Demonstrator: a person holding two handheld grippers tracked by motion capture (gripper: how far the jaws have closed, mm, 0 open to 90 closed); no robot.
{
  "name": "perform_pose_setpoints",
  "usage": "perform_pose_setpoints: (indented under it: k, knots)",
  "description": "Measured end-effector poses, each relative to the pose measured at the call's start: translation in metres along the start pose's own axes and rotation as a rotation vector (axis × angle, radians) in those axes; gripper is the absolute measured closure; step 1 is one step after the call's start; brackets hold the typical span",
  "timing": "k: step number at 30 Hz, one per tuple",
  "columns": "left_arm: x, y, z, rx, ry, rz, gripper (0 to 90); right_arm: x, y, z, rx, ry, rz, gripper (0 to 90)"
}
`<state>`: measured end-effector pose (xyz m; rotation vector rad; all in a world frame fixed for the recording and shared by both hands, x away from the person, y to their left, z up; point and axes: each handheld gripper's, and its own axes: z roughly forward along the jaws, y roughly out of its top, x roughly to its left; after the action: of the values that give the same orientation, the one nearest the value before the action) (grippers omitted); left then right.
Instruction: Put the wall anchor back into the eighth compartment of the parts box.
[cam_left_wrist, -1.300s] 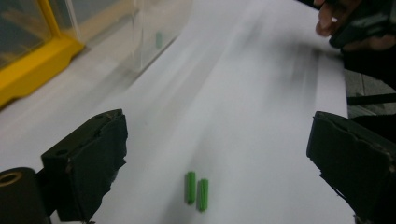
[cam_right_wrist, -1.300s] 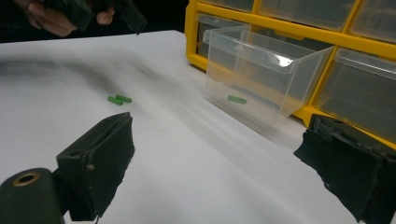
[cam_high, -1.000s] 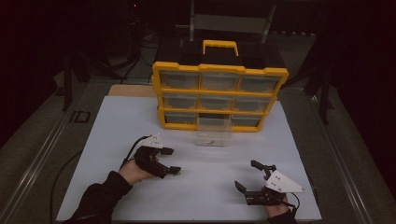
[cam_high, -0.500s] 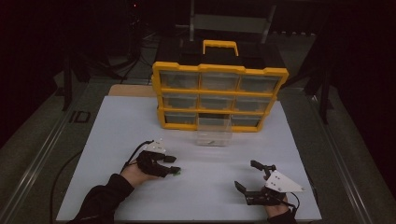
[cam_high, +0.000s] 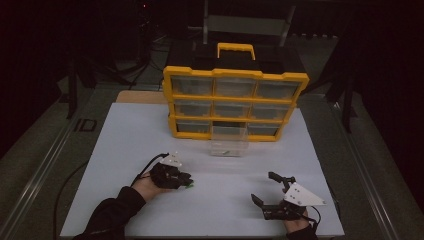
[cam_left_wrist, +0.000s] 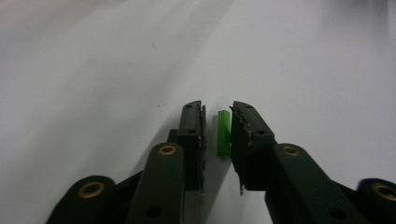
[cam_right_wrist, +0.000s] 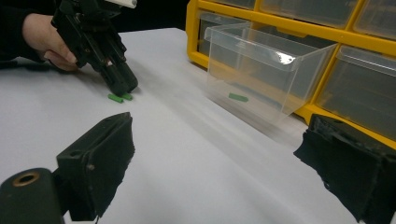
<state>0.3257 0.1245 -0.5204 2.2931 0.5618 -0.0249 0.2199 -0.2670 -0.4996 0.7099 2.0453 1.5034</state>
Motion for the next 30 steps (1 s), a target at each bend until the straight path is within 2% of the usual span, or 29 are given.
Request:
perform_pose_setpoints:
  k: [5, 12, 17, 20, 22, 29, 30]
  knots:
    - [-0.001, 0.002, 0.002, 0.01, 0.0, 0.018, 75.5, 0.0, 0.0, 0.0, 0.001, 0.001, 0.002, 8.5]
    - [-0.003, 0.006, 0.005, 0.035, -0.002, 0.045, 82.9, 0.0, 0.0, 0.0, 0.003, 0.002, 0.003, 8.5]
    - [-0.002, 0.009, 0.005, 0.052, -0.01, 0.044, 83.5, 0.0, 0.0, 0.0, 0.004, 0.004, 0.003, 8.5]
    - [0.001, 0.009, 0.004, 0.053, -0.029, 0.036, 84.0, 0.0, 0.0, 0.0, 0.004, 0.005, 0.003, 8.5]
    - [0.002, 0.011, 0.004, 0.057, -0.023, 0.044, 84.1, 0.0, 0.0, 0.0, 0.002, 0.004, 0.003, 8.5]
    - [0.005, 0.023, -0.009, 0.033, -0.02, 0.063, 84.1, 0.0, 0.0, 0.0, -0.002, 0.002, 0.001, 8.5]
    - [0.006, 0.025, -0.011, 0.027, -0.031, 0.058, 84.1, 0.0, 0.0, 0.0, -0.001, 0.002, 0.001, 8.5]
